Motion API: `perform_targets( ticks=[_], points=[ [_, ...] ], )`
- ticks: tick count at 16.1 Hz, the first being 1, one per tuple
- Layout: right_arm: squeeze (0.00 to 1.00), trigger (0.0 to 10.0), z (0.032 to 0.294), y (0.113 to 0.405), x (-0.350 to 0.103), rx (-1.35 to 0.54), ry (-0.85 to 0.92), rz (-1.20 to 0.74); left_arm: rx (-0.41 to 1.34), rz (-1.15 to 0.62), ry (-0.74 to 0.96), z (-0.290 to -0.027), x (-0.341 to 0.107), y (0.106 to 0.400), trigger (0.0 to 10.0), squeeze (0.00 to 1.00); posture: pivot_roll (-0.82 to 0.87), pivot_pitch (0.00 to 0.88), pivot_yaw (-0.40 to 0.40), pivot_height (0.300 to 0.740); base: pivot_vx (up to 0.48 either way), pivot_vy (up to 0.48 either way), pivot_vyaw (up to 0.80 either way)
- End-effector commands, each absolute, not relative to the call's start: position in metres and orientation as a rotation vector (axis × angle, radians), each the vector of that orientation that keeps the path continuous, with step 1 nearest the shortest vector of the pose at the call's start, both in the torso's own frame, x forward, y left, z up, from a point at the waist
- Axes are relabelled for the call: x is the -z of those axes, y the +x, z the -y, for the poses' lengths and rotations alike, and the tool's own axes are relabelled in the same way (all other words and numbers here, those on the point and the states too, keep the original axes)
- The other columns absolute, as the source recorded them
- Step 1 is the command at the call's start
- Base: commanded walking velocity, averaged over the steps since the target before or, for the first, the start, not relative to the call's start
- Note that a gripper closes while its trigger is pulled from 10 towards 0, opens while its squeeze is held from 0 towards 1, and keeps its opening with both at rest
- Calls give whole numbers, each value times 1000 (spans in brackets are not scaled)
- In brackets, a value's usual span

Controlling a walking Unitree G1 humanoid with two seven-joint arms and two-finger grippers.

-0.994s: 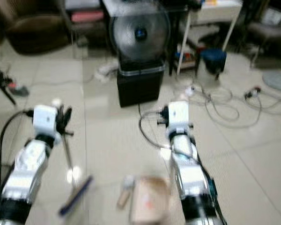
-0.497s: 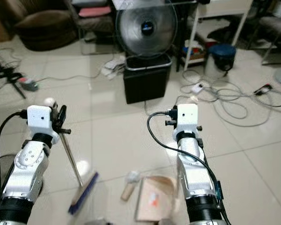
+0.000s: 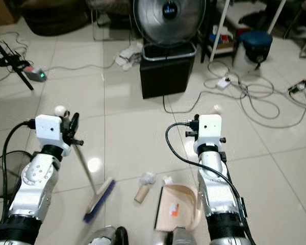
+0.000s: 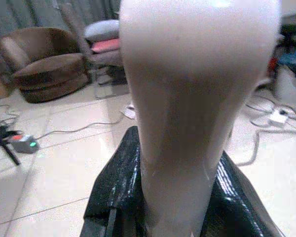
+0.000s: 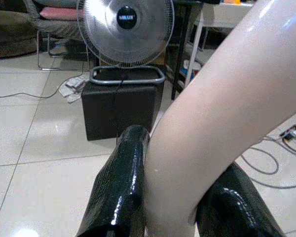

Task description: Sweep floor

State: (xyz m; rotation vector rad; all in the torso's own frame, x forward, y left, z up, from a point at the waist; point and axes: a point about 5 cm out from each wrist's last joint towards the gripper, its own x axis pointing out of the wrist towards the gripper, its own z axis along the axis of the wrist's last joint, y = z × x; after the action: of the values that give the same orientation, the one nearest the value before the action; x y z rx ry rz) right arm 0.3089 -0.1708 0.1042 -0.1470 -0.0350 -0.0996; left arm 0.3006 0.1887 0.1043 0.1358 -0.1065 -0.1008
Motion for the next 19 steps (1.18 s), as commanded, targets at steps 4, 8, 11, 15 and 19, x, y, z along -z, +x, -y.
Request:
perform_targets(
  ticks=[4,8,11,15,19],
  points=[
    [0,10000,171,324,-111,132,-184,127,124,131,149,-181,-105,307,10000,0,138,310,122,740,0,0,0],
    [0,10000,158,332,-116,127,-189,214,128,170,92,-168,-106,309,10000,0,158,331,121,740,0,0,0],
    [0,10000,131,331,-105,43,-198,219,105,182,2,-156,-106,311,10000,0,160,331,113,740,0,0,0],
    [0,10000,114,327,-93,7,-197,196,158,185,-226,-130,-114,314,10000,0,151,320,106,740,0,0,0],
    [0,10000,122,330,-94,46,-153,196,254,212,-360,-115,-132,320,10000,0,138,271,96,740,0,0,0]
  ],
)
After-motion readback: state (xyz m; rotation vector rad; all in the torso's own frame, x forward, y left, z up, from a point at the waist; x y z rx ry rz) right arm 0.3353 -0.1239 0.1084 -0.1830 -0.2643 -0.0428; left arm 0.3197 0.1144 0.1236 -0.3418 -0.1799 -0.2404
